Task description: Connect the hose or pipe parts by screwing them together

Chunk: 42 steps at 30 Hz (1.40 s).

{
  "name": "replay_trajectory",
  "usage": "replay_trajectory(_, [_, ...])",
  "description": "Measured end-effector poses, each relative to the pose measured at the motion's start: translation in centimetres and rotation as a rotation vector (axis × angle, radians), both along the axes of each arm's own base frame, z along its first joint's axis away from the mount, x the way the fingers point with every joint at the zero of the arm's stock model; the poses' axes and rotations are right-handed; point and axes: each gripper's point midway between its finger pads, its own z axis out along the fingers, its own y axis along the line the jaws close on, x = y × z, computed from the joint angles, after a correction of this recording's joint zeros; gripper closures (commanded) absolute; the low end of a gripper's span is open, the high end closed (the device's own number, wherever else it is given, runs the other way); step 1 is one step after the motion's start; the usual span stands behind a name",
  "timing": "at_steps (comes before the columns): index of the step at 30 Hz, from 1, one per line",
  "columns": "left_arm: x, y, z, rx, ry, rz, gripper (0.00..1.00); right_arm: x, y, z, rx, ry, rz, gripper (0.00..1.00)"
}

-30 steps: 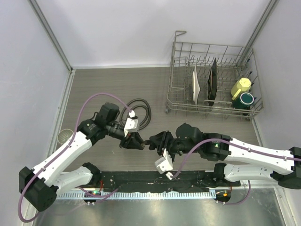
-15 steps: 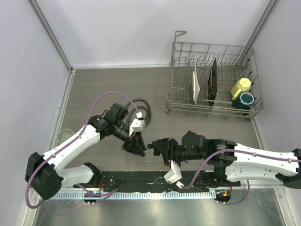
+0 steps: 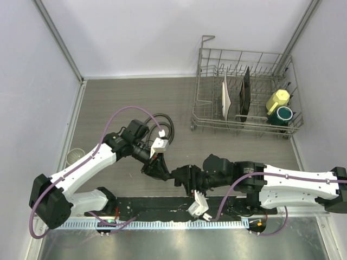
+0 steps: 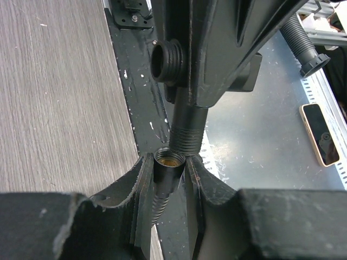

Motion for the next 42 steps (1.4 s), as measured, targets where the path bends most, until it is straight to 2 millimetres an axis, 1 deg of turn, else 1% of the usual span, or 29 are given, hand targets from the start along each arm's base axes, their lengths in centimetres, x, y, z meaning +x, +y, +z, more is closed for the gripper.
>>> replay_trajectory(5, [0.0, 0.0, 0.0, -0.001, -0.003, -0.001, 1.0, -0.4, 0.3, -0.4, -0.011, 0.007, 0.016, 0.99])
replay_trajectory(15, [0.1, 0.2, -0.6, 0.018, -0.017, -0.004, 1.0, -0.3, 0.6, -1.0, -0.027, 0.02, 0.01, 0.99])
replay_trajectory(42, [0.2, 0.3, -0.7, 0.021, -0.033, 0.001, 1.0, 0.1, 0.2, -1.2, -0.028, 0.066, -0.047, 0.99])
